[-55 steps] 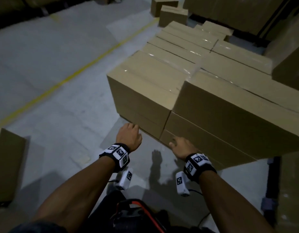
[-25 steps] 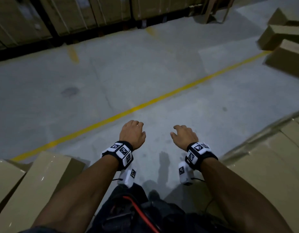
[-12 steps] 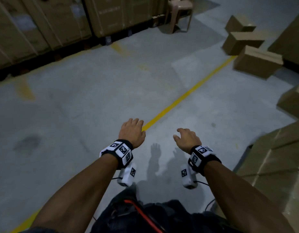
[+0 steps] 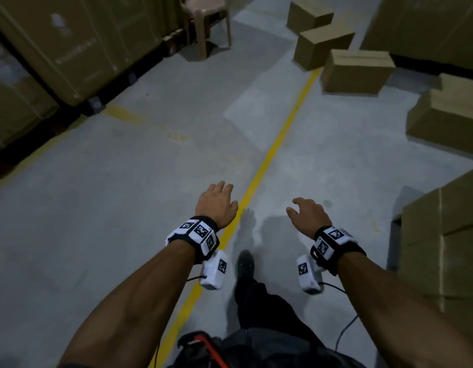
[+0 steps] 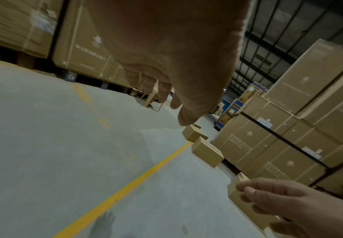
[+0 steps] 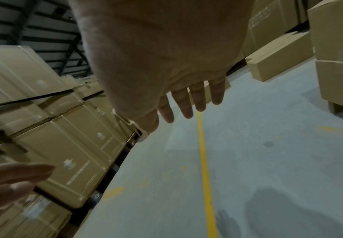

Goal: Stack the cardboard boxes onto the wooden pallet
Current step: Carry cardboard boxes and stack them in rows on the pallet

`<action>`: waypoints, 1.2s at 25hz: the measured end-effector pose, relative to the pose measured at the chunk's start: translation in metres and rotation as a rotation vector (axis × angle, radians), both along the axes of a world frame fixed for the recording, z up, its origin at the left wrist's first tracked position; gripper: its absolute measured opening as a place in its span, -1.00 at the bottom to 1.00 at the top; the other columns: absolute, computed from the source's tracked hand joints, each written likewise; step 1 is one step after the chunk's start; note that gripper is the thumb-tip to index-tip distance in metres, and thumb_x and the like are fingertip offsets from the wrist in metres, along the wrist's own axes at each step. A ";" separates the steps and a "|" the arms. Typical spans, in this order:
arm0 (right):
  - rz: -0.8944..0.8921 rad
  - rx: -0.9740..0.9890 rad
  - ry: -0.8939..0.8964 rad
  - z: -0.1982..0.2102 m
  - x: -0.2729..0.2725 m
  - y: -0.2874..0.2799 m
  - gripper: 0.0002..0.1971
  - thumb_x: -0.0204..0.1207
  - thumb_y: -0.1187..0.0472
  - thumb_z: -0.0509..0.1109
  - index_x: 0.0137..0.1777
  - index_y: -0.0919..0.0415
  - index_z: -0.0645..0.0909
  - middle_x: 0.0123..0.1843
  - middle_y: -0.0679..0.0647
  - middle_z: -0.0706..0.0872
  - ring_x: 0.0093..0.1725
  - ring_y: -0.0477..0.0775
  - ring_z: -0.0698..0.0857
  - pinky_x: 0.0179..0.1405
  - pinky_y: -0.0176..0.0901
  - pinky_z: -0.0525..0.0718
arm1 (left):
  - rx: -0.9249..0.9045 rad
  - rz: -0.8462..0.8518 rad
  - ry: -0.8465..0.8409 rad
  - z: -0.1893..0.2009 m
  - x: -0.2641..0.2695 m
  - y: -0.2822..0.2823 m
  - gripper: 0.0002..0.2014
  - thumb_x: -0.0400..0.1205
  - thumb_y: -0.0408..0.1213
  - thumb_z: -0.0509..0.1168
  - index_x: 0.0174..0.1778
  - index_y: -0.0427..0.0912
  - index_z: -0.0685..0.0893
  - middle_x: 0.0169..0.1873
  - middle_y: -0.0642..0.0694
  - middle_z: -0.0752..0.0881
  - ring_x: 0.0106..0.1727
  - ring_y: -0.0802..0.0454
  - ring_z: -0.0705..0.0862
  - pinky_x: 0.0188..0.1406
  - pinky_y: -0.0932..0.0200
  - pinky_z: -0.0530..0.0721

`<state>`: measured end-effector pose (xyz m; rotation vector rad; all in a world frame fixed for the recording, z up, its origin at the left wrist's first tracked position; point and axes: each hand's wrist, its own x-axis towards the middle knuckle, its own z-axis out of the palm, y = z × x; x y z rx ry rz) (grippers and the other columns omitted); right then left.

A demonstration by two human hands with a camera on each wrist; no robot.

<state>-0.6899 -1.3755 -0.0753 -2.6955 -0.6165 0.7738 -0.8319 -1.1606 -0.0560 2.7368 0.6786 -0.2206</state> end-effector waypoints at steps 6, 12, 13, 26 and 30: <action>-0.097 0.076 -0.034 0.035 0.172 0.104 -0.48 0.75 -0.08 0.18 0.64 0.11 0.37 0.63 0.23 0.41 0.59 0.33 0.37 0.54 0.18 0.39 | -0.007 -0.077 -0.094 0.037 0.190 0.095 -0.49 0.75 -0.11 0.14 0.60 -0.25 0.35 0.61 -0.24 0.37 0.58 -0.20 0.33 0.51 -0.06 0.36; -0.188 0.050 -0.065 0.051 0.312 0.181 -0.49 0.75 -0.07 0.18 0.63 0.12 0.38 0.62 0.22 0.42 0.59 0.34 0.36 0.54 0.21 0.39 | -0.031 -0.156 -0.138 0.042 0.353 0.180 -0.51 0.75 -0.10 0.15 0.57 -0.24 0.40 0.55 -0.21 0.45 0.54 -0.19 0.39 0.46 -0.07 0.42; -0.206 0.044 -0.074 0.047 0.334 0.194 -0.49 0.75 -0.07 0.18 0.63 0.12 0.38 0.62 0.23 0.43 0.59 0.34 0.37 0.53 0.21 0.40 | -0.035 -0.180 -0.141 0.037 0.379 0.194 -0.51 0.75 -0.10 0.15 0.57 -0.25 0.41 0.53 -0.22 0.46 0.53 -0.20 0.39 0.45 -0.08 0.43; -0.554 0.047 -0.059 0.054 0.647 0.358 -0.48 0.74 -0.06 0.20 0.62 0.15 0.40 0.59 0.27 0.46 0.56 0.35 0.43 0.52 0.20 0.44 | -0.053 -0.488 -0.122 0.051 0.762 0.384 -0.53 0.75 -0.11 0.15 0.52 -0.28 0.46 0.44 -0.23 0.54 0.43 -0.21 0.45 0.37 -0.09 0.47; -0.590 0.031 -0.035 0.026 0.750 0.380 -0.48 0.75 -0.07 0.19 0.63 0.14 0.39 0.60 0.25 0.45 0.56 0.35 0.42 0.52 0.19 0.44 | -0.045 -0.546 -0.077 0.029 0.874 0.405 -0.54 0.75 -0.11 0.15 0.51 -0.29 0.47 0.43 -0.24 0.55 0.43 -0.22 0.46 0.38 -0.09 0.47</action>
